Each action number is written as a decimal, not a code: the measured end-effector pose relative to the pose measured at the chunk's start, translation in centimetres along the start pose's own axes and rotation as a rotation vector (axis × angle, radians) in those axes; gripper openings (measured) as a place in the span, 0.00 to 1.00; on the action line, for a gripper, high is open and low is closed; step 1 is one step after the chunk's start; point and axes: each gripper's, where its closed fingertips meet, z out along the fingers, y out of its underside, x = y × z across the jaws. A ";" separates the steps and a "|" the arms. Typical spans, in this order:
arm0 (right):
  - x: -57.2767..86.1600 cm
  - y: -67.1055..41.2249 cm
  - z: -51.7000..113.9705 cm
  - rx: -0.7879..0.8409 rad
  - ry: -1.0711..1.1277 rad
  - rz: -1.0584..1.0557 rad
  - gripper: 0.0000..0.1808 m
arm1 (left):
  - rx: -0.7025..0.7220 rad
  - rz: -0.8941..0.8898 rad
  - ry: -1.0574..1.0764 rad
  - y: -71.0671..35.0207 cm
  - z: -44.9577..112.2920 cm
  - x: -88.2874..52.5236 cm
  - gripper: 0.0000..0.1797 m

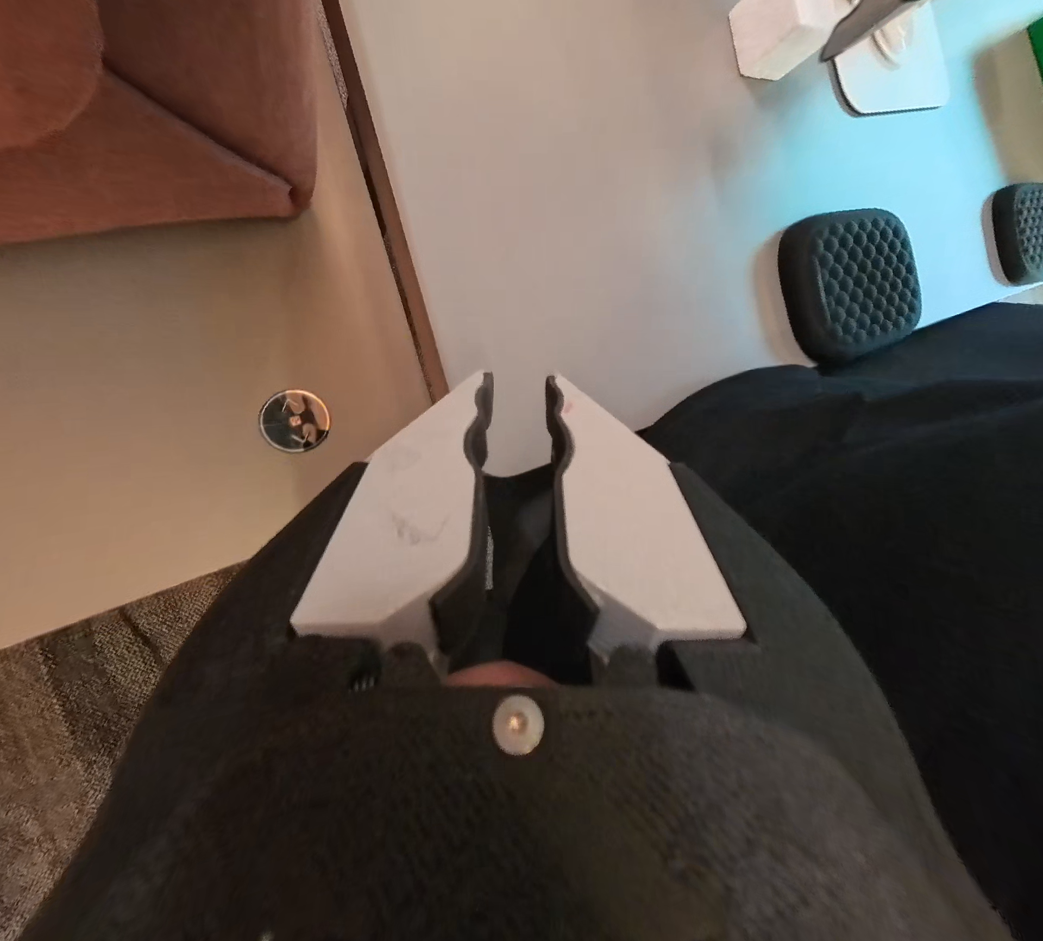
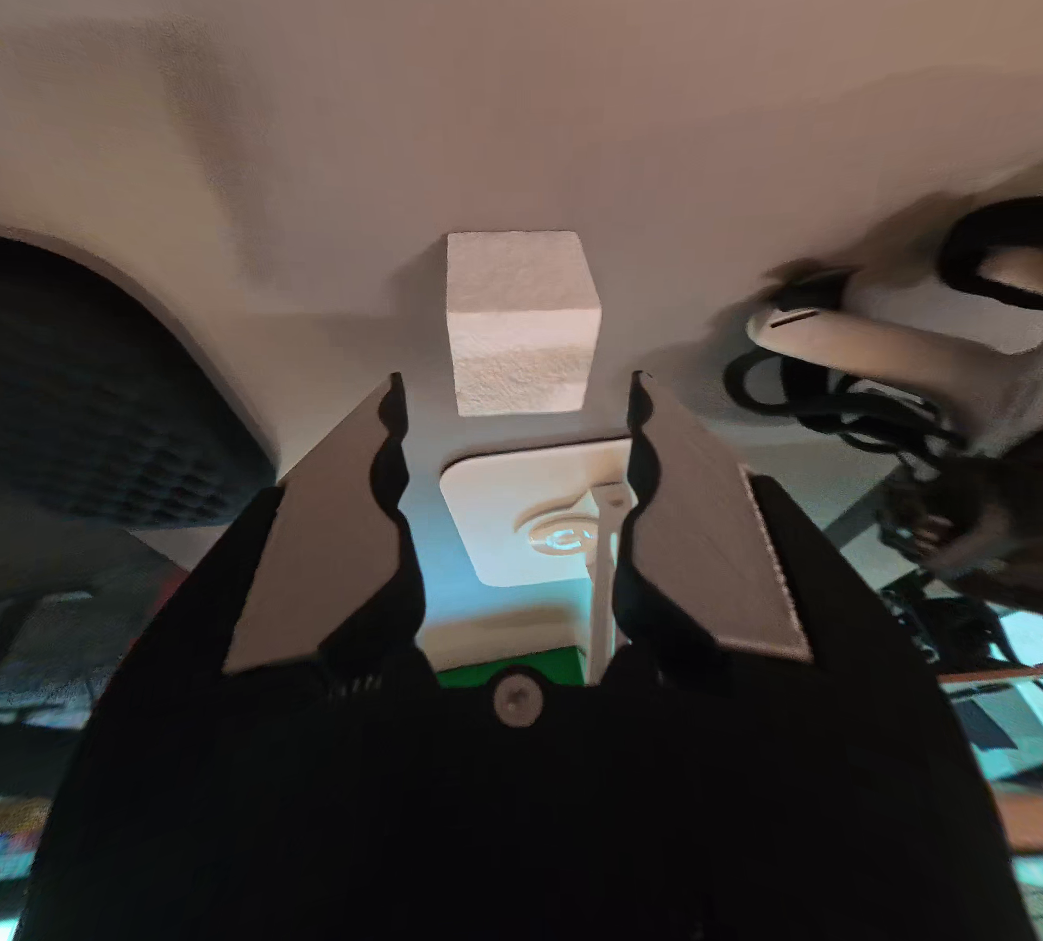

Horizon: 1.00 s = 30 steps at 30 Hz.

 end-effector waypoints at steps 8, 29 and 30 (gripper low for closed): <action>-0.2 -4.2 0.8 0.082 -0.107 0.094 0.33 | 0.008 -0.025 -0.050 2.4 -2.6 -1.1 0.09; 36.8 -9.0 -26.5 0.010 0.189 0.138 0.32 | 0.066 -0.201 -0.183 3.6 -3.2 -1.2 0.08; 36.9 -9.2 -26.2 0.009 0.172 0.138 0.32 | 0.066 -0.209 -0.185 3.6 -3.2 -1.3 0.08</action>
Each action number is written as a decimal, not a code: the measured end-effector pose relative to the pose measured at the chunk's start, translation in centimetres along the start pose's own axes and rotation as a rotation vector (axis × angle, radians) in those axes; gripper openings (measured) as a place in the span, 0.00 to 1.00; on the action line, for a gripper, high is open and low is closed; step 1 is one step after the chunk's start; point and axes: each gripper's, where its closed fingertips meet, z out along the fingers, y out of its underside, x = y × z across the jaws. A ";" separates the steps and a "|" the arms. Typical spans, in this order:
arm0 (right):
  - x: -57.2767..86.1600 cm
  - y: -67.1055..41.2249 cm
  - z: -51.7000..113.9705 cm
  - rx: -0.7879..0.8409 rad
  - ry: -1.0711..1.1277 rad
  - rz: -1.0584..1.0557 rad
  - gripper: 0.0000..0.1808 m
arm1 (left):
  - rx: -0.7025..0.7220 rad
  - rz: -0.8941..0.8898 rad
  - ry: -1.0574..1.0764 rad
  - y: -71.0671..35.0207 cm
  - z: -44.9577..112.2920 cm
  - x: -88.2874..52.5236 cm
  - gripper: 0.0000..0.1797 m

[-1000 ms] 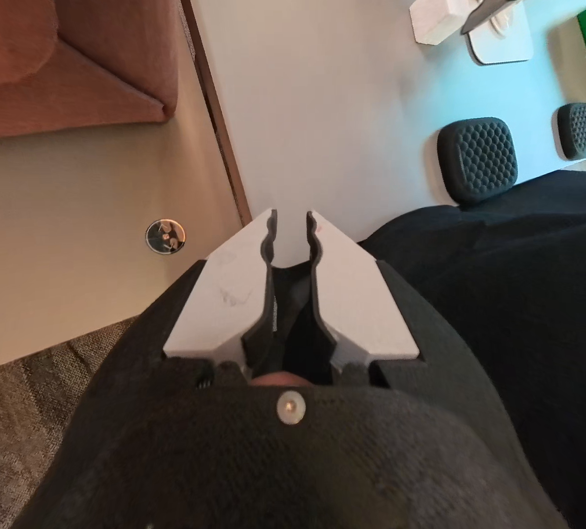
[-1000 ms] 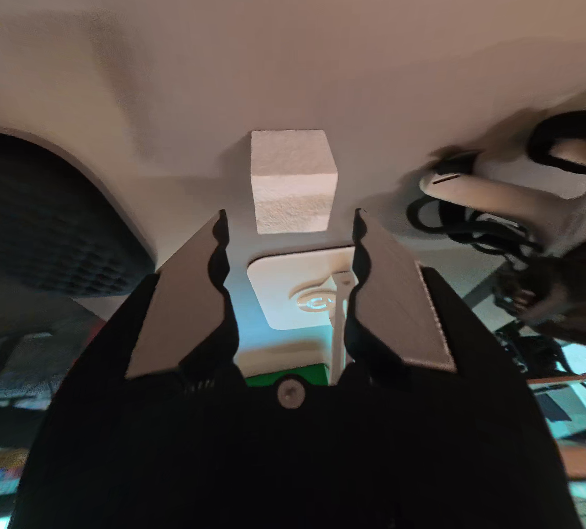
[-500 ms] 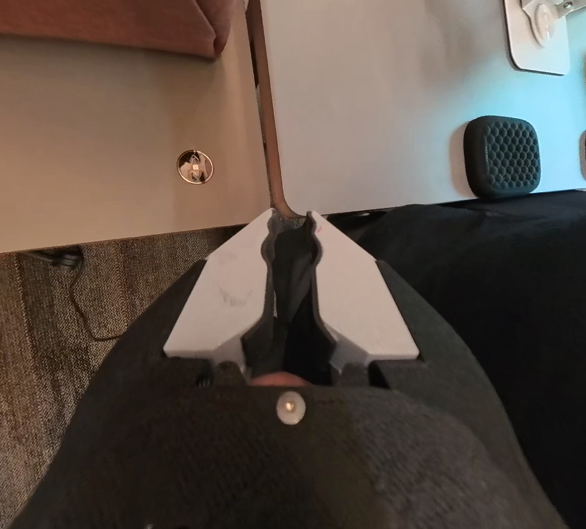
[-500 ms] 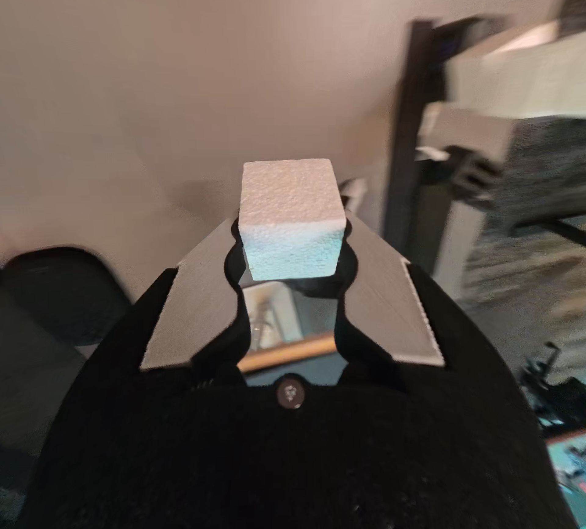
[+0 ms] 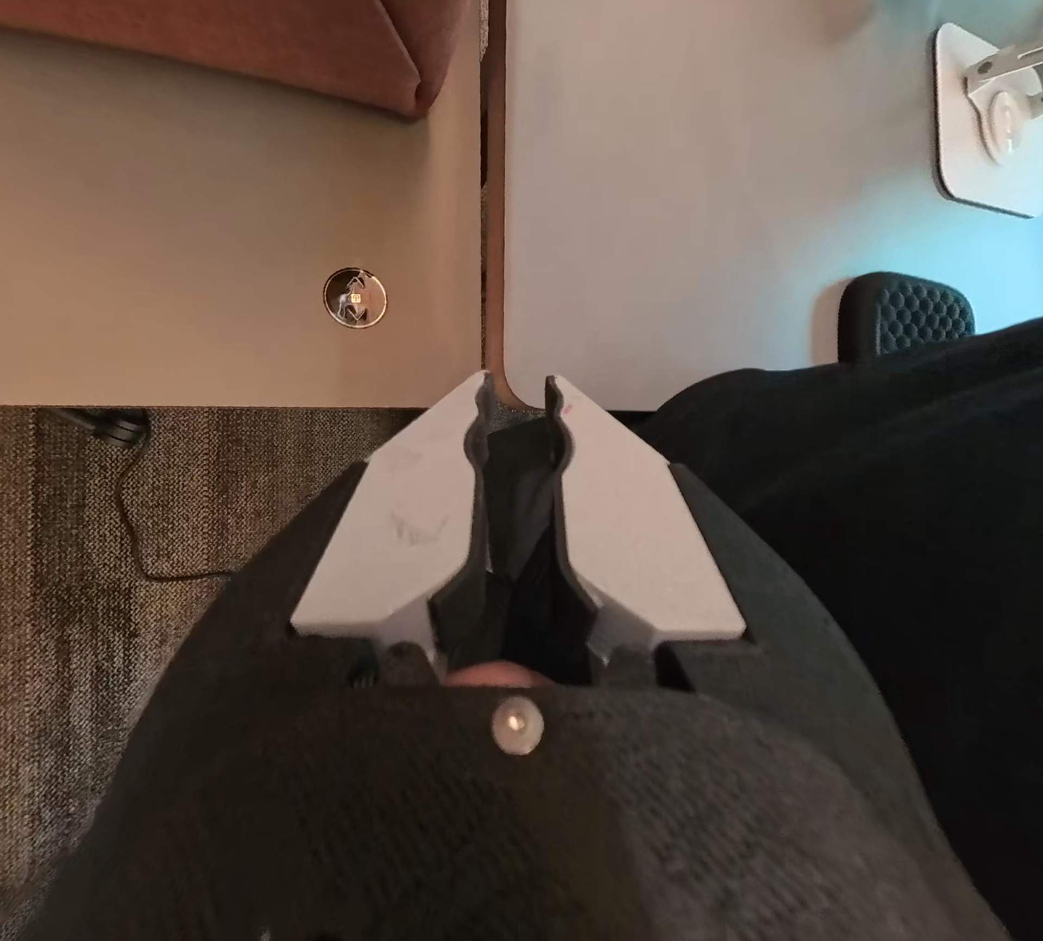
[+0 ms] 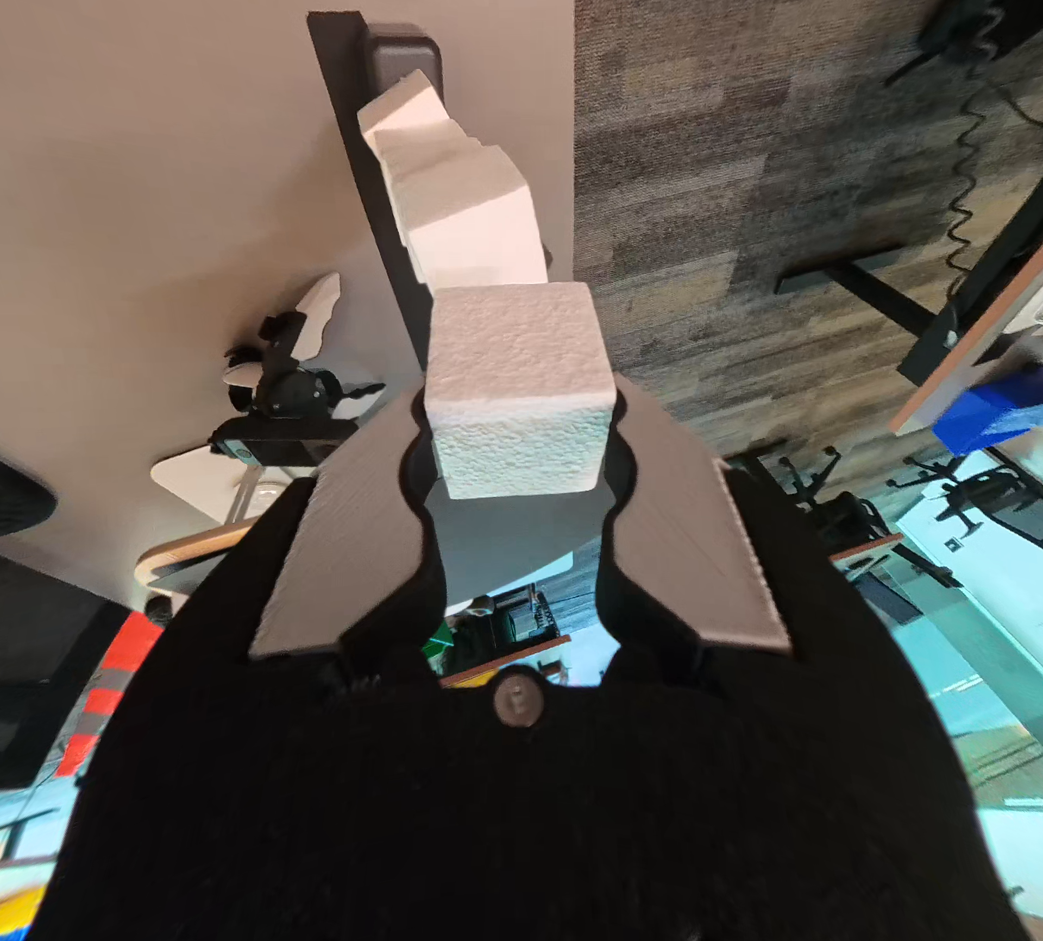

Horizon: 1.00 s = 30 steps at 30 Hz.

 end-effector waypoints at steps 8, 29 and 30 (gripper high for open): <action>0.0 -0.7 1.3 -0.025 -0.008 -0.035 0.32 | -0.019 -0.005 0.002 -0.3 0.6 0.0 0.08; 0.7 -1.6 -0.5 0.121 0.017 0.024 0.43 | -0.036 0.018 0.023 -1.2 0.9 -0.9 0.08; 0.9 -1.6 -1.6 0.154 0.034 0.032 0.43 | -0.037 0.022 0.025 -1.3 0.9 -0.9 0.08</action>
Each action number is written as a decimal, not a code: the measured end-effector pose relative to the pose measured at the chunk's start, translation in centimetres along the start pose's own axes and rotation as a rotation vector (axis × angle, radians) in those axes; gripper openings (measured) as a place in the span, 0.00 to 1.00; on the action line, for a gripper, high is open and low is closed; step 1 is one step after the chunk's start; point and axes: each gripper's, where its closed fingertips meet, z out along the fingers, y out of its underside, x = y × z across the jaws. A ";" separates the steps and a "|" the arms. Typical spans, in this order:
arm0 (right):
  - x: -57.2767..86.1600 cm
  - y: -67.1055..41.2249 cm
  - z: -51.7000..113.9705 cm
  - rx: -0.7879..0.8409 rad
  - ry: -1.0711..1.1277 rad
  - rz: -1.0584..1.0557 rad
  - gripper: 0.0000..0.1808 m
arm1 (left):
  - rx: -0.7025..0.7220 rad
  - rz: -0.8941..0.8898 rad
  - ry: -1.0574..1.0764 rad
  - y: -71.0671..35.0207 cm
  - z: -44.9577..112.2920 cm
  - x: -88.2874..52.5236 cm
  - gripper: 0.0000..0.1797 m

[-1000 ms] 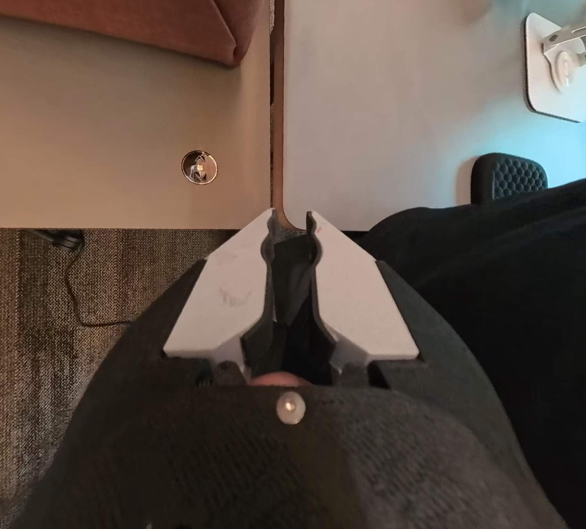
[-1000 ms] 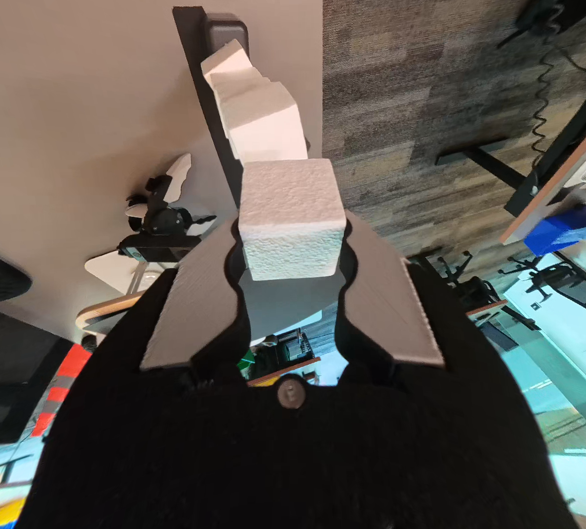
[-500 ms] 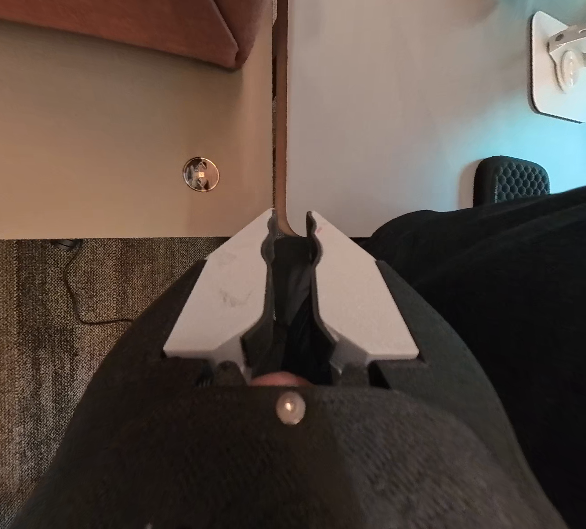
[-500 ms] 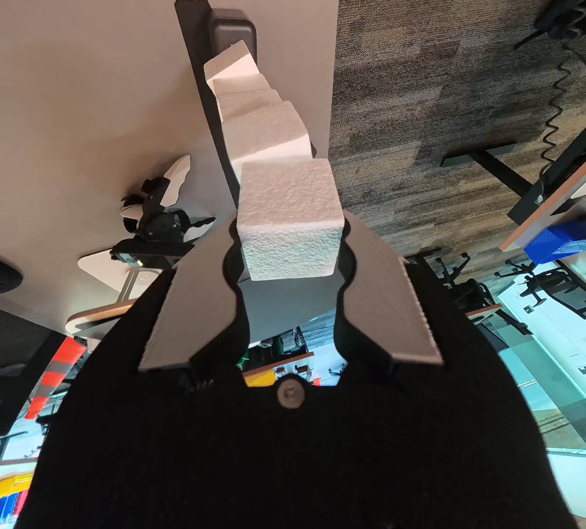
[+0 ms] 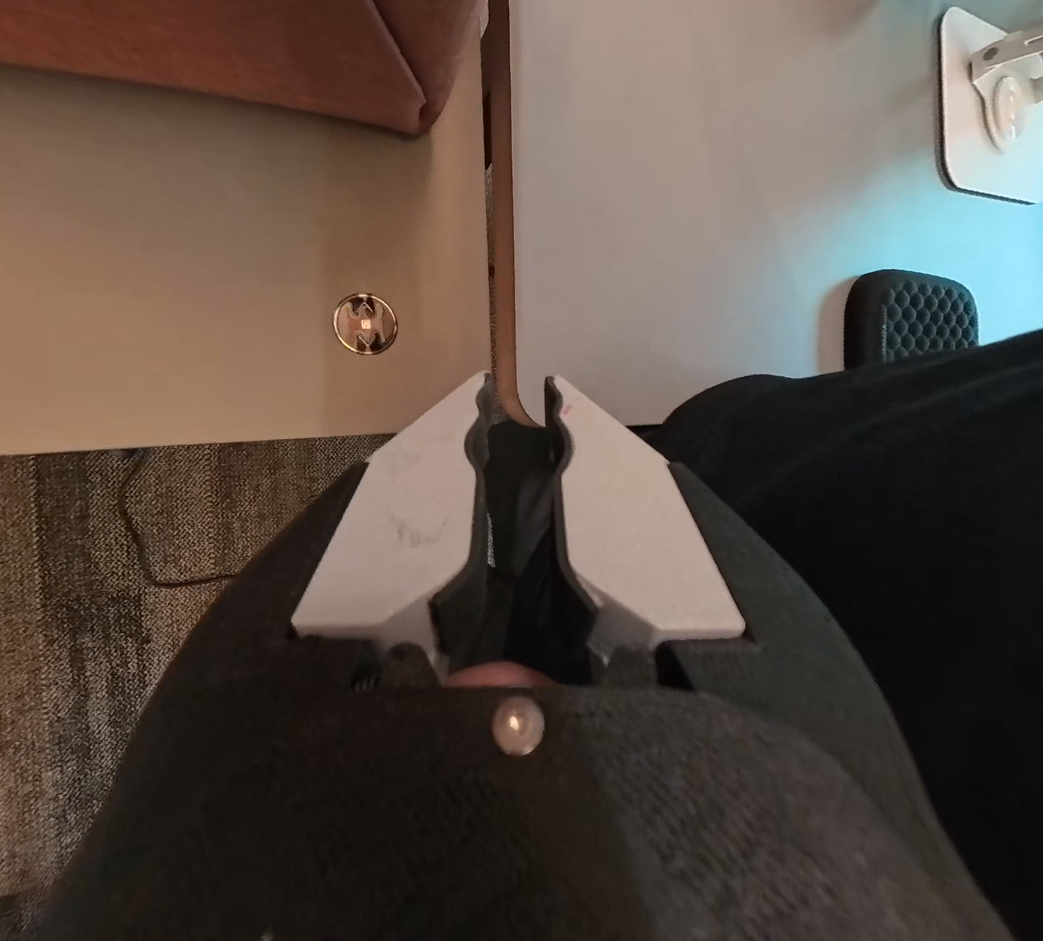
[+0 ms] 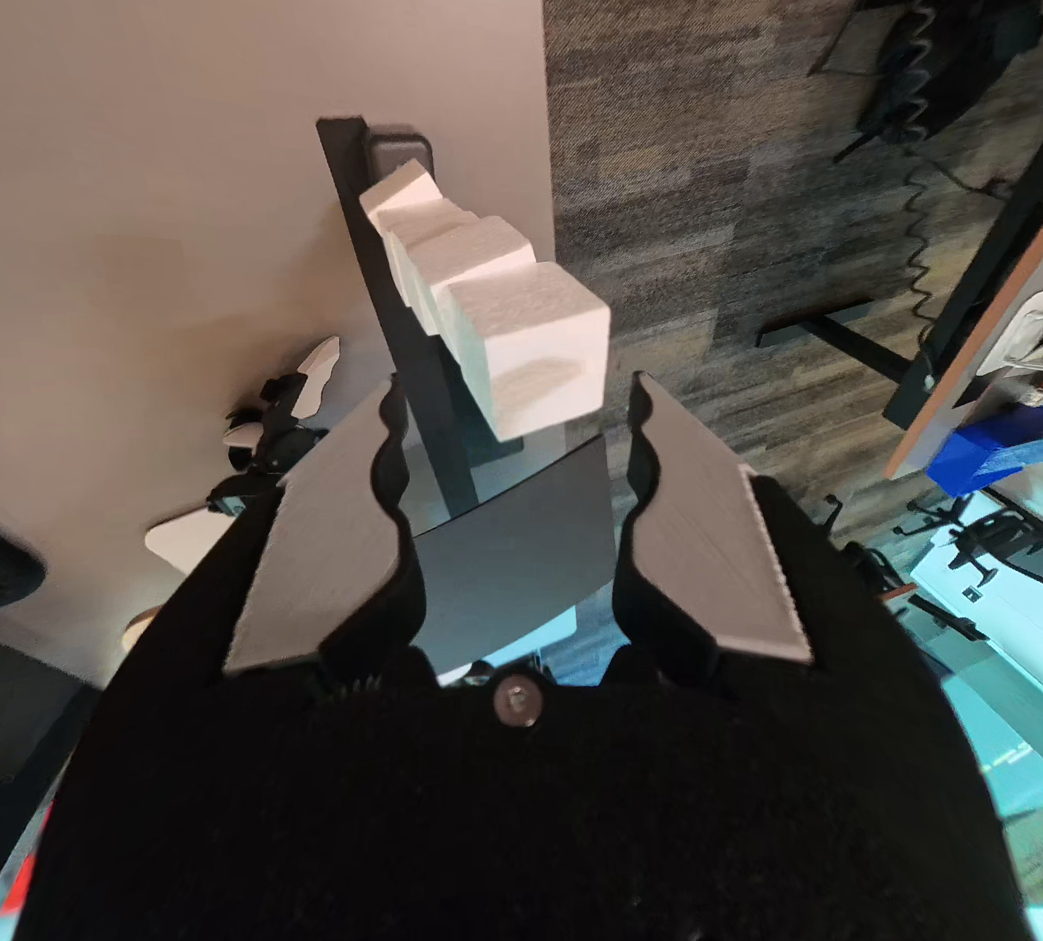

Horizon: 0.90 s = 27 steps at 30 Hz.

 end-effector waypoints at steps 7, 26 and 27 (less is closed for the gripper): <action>-2.4 -1.6 -9.8 0.690 0.213 0.336 0.36 | 0.019 -0.001 0.032 -0.7 0.6 0.0 0.08; 5.6 5.3 13.4 0.680 -0.244 1.281 0.00 | -0.062 0.031 -0.004 0.0 0.8 0.5 0.08; 5.7 4.9 14.7 0.625 -0.235 1.210 0.00 | -0.062 0.010 -0.015 0.1 0.7 0.4 0.08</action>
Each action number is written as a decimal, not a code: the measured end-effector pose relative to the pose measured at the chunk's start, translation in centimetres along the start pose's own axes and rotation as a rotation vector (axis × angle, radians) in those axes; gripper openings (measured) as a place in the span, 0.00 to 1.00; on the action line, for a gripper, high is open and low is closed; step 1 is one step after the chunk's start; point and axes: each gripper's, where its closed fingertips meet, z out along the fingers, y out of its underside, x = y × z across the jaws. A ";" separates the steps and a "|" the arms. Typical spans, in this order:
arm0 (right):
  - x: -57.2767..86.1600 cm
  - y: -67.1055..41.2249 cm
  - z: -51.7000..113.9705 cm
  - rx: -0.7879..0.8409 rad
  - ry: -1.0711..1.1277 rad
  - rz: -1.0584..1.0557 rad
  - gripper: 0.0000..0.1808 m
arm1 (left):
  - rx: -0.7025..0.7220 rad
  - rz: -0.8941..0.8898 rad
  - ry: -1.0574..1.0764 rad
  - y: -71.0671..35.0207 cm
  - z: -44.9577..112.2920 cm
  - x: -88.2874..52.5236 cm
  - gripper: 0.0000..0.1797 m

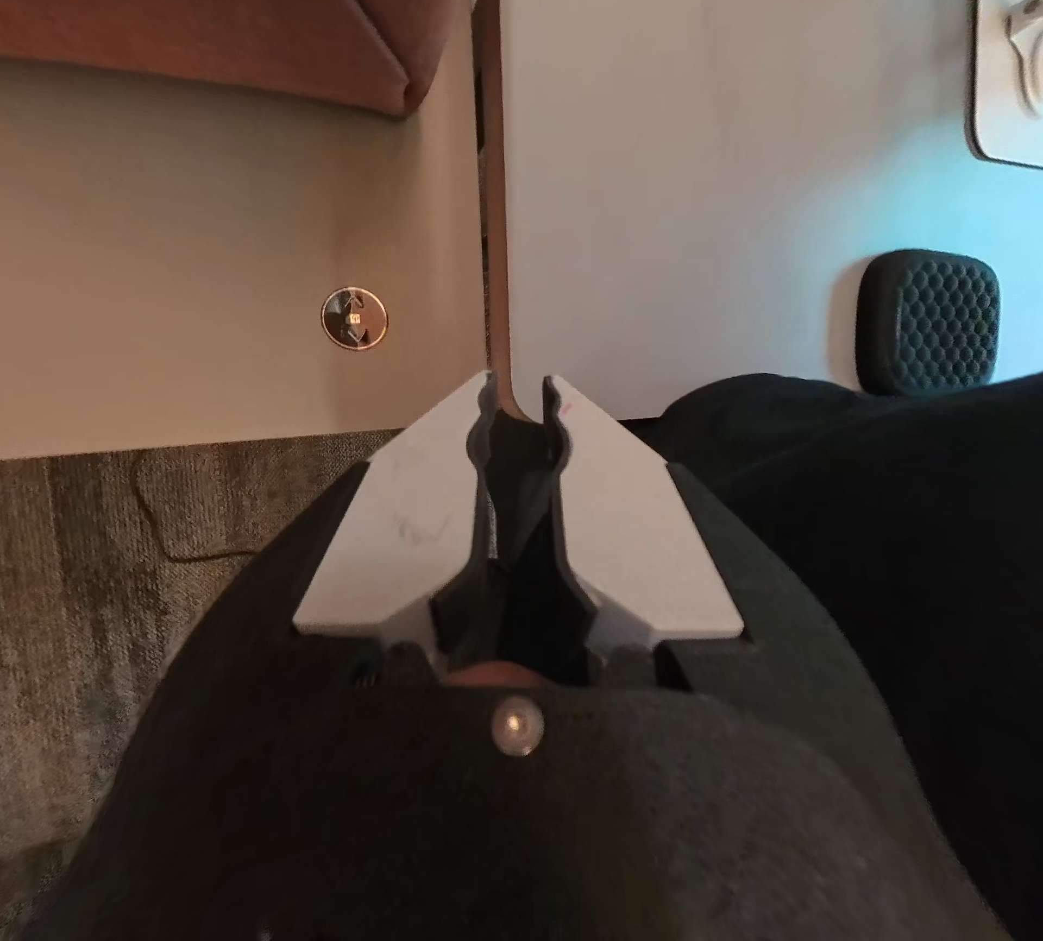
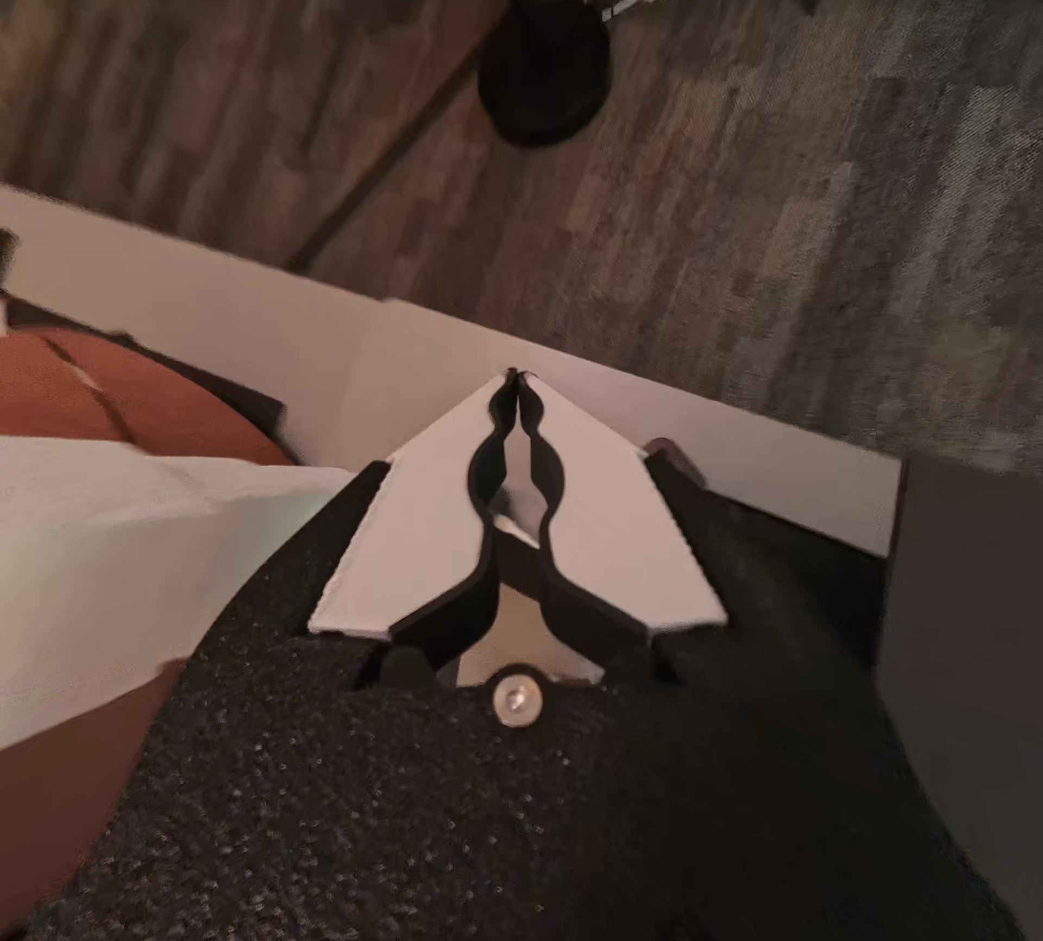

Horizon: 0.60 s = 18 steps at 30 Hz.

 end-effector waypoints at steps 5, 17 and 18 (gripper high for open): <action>-2.1 4.3 7.3 -0.244 -0.073 -0.351 0.00 | -0.032 -0.038 -0.043 0.2 0.6 0.2 0.06; -7.3 4.8 4.1 -0.268 -0.214 -0.626 0.00 | -0.076 0.013 -0.032 -0.7 2.0 1.4 0.04; -7.4 3.8 3.1 -0.226 -0.165 -0.650 0.01 | -0.076 0.027 -0.029 -0.8 2.0 1.4 0.04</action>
